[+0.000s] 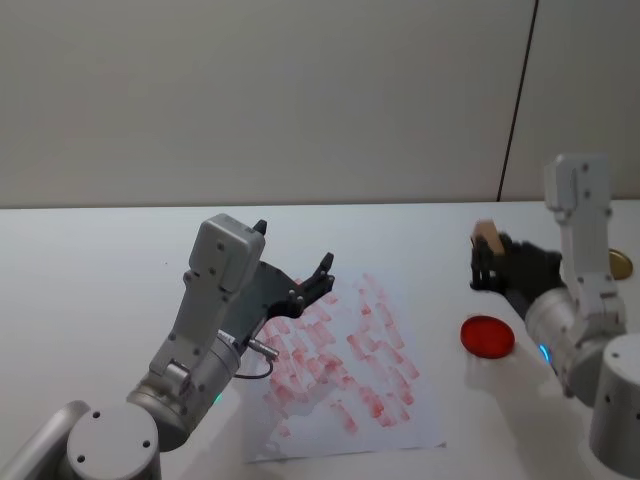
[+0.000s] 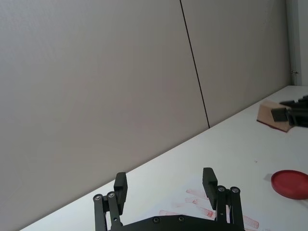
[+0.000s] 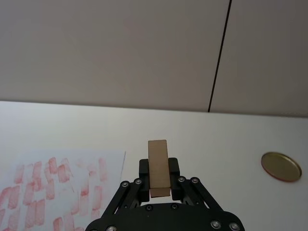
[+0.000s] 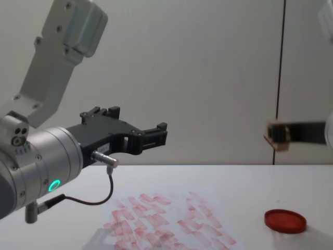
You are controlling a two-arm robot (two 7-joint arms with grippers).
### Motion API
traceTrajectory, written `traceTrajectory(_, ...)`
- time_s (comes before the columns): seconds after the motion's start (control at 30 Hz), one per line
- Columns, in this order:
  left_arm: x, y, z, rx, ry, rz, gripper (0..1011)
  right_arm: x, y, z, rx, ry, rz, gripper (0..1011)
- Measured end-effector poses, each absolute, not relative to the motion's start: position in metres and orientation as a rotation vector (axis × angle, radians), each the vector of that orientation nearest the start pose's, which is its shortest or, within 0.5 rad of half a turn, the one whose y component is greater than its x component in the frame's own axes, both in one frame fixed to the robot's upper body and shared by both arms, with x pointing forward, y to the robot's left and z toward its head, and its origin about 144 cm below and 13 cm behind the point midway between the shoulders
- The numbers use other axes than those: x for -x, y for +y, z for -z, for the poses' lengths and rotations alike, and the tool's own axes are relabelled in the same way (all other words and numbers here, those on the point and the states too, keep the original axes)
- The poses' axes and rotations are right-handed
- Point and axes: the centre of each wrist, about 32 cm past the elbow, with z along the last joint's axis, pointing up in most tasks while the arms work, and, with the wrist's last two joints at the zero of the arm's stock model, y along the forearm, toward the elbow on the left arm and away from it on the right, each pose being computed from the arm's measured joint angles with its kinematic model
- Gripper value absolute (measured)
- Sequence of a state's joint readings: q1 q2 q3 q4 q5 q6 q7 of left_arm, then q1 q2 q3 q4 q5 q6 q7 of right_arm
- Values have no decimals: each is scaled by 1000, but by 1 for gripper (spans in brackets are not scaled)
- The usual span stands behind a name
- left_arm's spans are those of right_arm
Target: Use the one hand to pick up the stamp and affix it onto the A4 paper.
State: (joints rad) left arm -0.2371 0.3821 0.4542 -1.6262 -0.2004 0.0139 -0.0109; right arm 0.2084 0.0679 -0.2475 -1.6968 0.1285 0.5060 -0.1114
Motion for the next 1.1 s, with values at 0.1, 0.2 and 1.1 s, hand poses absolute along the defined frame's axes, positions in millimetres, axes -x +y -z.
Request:
traceTrajectory(0.1,-492,198,-1204,-61,-268,-1124,993,-495,-161,-1252,156,93,1395,225)
traceTrajectory(0.2,-492,198,-1204,-61,-268,-1124,993,-495,-157,-1258,147,78,1380,225)
traceTrajectory(1.1,-492,198,-1204,-61,-268,-1124,993,-524,-115,-1230,301,270,1242,225)
